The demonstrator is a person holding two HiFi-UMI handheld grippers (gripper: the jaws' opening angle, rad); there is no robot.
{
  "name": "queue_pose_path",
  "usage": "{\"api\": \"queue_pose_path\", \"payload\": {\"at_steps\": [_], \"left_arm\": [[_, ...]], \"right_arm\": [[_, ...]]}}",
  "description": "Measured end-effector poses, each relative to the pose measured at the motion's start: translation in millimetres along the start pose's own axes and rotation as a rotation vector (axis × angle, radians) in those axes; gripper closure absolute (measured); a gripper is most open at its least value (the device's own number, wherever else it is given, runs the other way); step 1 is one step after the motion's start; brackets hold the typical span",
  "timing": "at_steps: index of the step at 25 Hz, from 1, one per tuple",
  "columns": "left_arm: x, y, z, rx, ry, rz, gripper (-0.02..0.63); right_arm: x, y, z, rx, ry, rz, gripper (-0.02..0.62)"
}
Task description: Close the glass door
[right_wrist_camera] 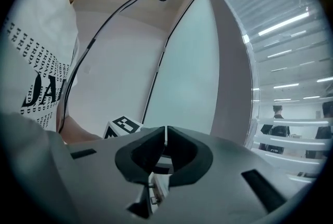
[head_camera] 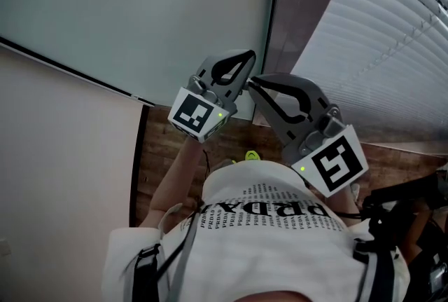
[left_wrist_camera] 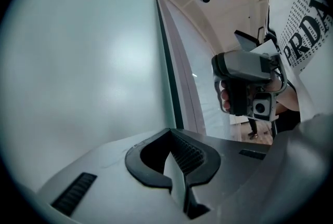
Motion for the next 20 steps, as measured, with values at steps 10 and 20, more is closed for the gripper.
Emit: {"api": "queue_pose_path", "payload": {"at_steps": [10,20], "left_arm": [[8.6,32.1,-8.9,-0.03,-0.006,0.006,0.604],[0.9,-14.0,12.5,0.0,0.032,-0.103,0.604]], "right_arm": [[26.4,-21.1,-41.0,-0.028,0.059,-0.013,0.586],[0.4,10.0,11.9,-0.004,-0.039,-0.013,0.586]]}}
Point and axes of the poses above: the fingertips, and each gripper's own axes: y backward along the fingers, z to its right, x out of its top, the point moved 8 cm from there along y, backward along the fingers, and after that the axes turned 14 degrees about -x, right-handed, at the moved point
